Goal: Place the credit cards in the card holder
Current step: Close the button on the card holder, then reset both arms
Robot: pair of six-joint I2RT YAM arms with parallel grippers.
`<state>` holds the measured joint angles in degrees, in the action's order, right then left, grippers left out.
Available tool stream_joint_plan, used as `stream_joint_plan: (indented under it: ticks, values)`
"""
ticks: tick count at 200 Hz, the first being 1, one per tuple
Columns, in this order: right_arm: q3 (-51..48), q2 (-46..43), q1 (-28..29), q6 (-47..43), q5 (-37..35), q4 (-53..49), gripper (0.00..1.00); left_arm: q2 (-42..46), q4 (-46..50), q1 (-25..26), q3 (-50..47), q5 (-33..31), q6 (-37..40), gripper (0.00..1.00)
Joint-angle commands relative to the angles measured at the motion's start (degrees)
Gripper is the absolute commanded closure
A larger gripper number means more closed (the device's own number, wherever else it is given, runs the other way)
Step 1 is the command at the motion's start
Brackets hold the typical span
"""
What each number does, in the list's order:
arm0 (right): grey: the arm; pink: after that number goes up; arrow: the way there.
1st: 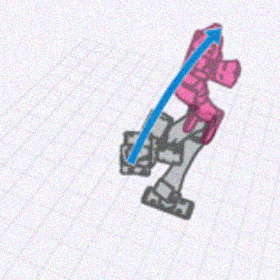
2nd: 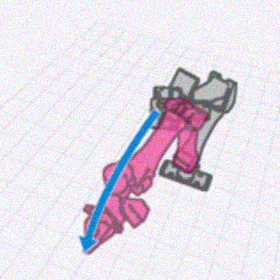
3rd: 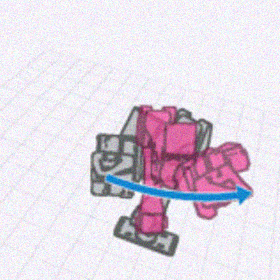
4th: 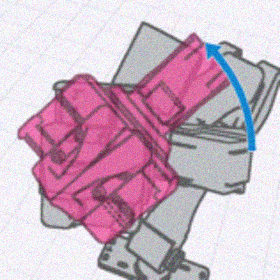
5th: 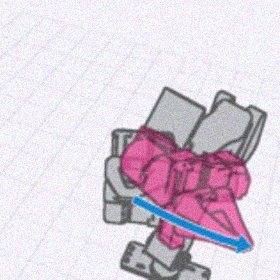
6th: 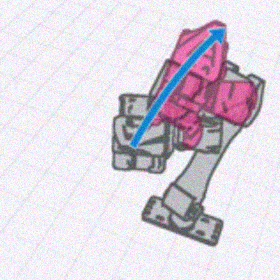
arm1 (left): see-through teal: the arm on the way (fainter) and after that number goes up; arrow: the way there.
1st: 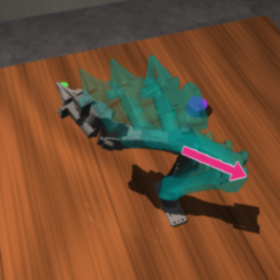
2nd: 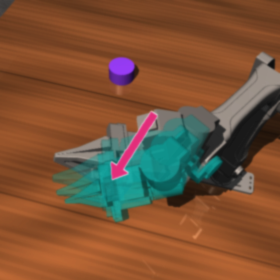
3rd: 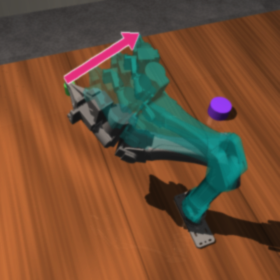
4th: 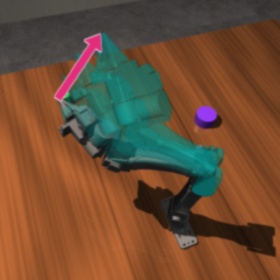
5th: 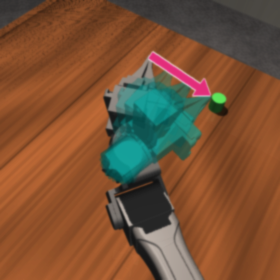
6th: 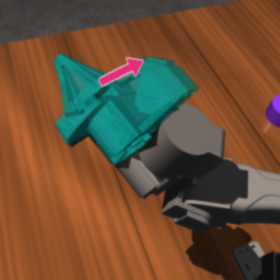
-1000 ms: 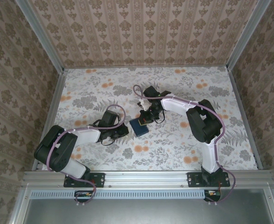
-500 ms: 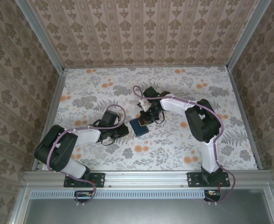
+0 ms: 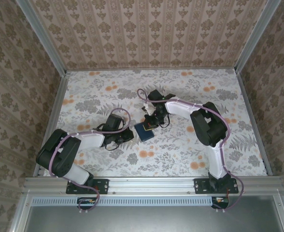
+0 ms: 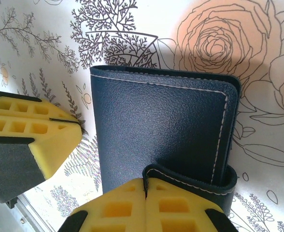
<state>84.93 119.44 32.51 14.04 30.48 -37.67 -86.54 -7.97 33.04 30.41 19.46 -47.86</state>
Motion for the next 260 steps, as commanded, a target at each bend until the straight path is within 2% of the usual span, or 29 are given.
stream_joint_plan:
  ticks: [1, 67, 89, 126, 145, 154, 166, 184, 190, 199, 218, 234, 240, 241, 242, 244, 248, 252, 260]
  values:
    - [0.81, 2.62, -0.17, -0.16, -2.04, -2.9, 1.0, -1.6, 1.58, 0.65, 0.26, -0.12, -0.04, 0.91]
    - [2.18, 6.87, -1.39, 4.64, -8.87, -7.32, 1.0, -1.49, 0.95, 0.69, -0.34, -0.04, -0.16, 0.91]
    - [1.56, 7.49, -1.49, 5.23, -7.67, -6.77, 1.0, -1.34, 0.72, 0.71, -0.92, -0.14, -0.22, 0.91]
    - [-1.34, -0.71, -1.0, 6.42, -3.99, -1.51, 1.0, 0.28, 1.24, 0.56, -1.67, -0.23, 0.17, 0.91]
    - [-2.41, -6.89, -0.83, 8.22, -2.79, 2.43, 0.77, 2.74, 4.05, -0.09, -1.16, -0.71, 1.66, 0.91]
    - [-2.85, -10.02, -0.7, 8.91, -2.79, 4.16, 0.69, 4.43, 5.88, -0.69, -0.83, -1.15, 2.53, 0.9]
    - [-3.51, -14.16, -0.69, 10.26, -2.83, 6.34, 0.62, 6.86, 8.62, -1.89, 0.21, -1.45, 4.35, 0.87]
    - [-4.58, -19.73, -0.7, 12.33, -4.82, 8.04, 0.61, 10.67, 15.07, -4.86, 3.82, -0.35, 8.24, 0.82]
    - [-5.04, -21.58, -0.78, 13.03, -6.08, 8.37, 0.61, 11.95, 17.69, -5.91, 5.68, -0.3, 9.73, 0.8]
    - [-6.37, -24.69, -0.87, 13.75, -8.44, 9.1, 0.61, 13.76, 21.61, -6.54, 8.31, -1.33, 12.07, 0.7]
    - [-10.86, -33.27, -1.24, 13.88, -15.3, 12.13, 0.61, 17.77, 27.05, -8.87, 13.3, -5.98, 16.92, 0.42]
    - [-16.21, -42.18, -1.31, 12.03, -24.05, 15.69, 0.54, 22.56, 26.94, -8.15, 15.94, -5.54, 23.06, 0.25]
    - [-18.56, -45.3, -1.31, 10.7, -27.66, 17.46, 0.39, 24.58, 26.64, -7.54, 16.49, -6.07, 24.77, 0.2]
    - [-19.05, -45.72, -1.27, 10.5, -28.19, 17.81, 0.23, 24.89, 26.57, -7.41, 16.55, -6.35, 25.02, 0.19]
    - [-19.47, -46.28, -1.29, 10.36, -28.72, 18.12, 0.14, 25.22, 26.54, -7.35, 16.67, -6.62, 25.28, 0.18]
    - [-20.15, -47.2, -1.31, 9.75, -29.89, 18.65, 0.04, 25.73, 26.48, -7.28, 16.73, -7.16, 25.84, 0.16]
    - [-21.6, -49.0, -1.31, 8.81, -31.95, 19.63, 0.01, 27.22, 26.32, -7.25, 16.86, -8.98, 26.67, 0.09]
    - [-23.07, -50.75, -1.39, 8.03, -34.13, 20.75, 0.0, 28.57, 26.1, -5.17, 16.83, -11.33, 27.45, 0.03]
    - [-25.8, -53.86, -1.57, 6.65, -38.33, 22.49, 0.0, 31.13, 25.6, -3.97, 16.5, -17.0, 29.0, 0.0]
